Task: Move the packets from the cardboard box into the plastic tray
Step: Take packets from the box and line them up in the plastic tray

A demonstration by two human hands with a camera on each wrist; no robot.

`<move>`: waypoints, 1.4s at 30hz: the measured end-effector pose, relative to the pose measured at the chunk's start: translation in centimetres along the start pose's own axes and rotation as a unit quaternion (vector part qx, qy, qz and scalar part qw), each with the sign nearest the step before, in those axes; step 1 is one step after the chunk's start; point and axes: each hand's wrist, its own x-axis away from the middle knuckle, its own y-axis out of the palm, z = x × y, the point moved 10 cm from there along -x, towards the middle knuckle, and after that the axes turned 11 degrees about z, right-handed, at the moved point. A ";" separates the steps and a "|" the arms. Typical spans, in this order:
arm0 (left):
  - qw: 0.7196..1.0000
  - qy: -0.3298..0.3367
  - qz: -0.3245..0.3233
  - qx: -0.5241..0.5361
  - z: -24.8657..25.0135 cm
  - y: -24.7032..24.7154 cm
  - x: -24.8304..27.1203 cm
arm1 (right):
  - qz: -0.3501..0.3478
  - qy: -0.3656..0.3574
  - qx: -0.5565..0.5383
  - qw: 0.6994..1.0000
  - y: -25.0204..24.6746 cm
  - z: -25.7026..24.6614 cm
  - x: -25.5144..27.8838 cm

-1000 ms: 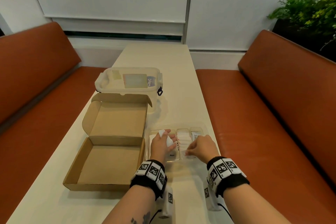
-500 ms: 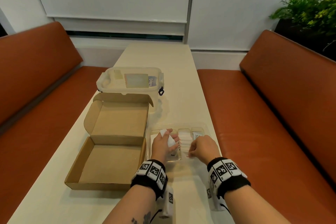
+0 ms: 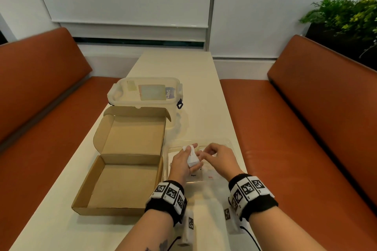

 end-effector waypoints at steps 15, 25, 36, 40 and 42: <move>0.998 -0.035 -0.051 -0.027 0.4 1.5 1.2 | 0.019 0.055 -0.175 0.983 -0.8 0.8 -0.5; 0.992 0.054 -0.030 -0.112 1.2 0.7 0.7 | 0.014 0.069 -0.134 0.988 -1.3 2.2 -0.4; 0.990 0.057 0.018 -0.127 0.7 -1.0 0.2 | -0.047 0.040 0.061 0.996 -0.9 3.3 0.3; 0.991 0.061 0.026 -0.113 0.7 -1.2 0.5 | -0.083 0.024 0.127 0.988 0.5 3.4 0.8; 0.993 0.058 0.033 -0.102 0.7 -1.4 0.6 | -0.086 0.020 0.146 0.985 0.8 3.5 0.8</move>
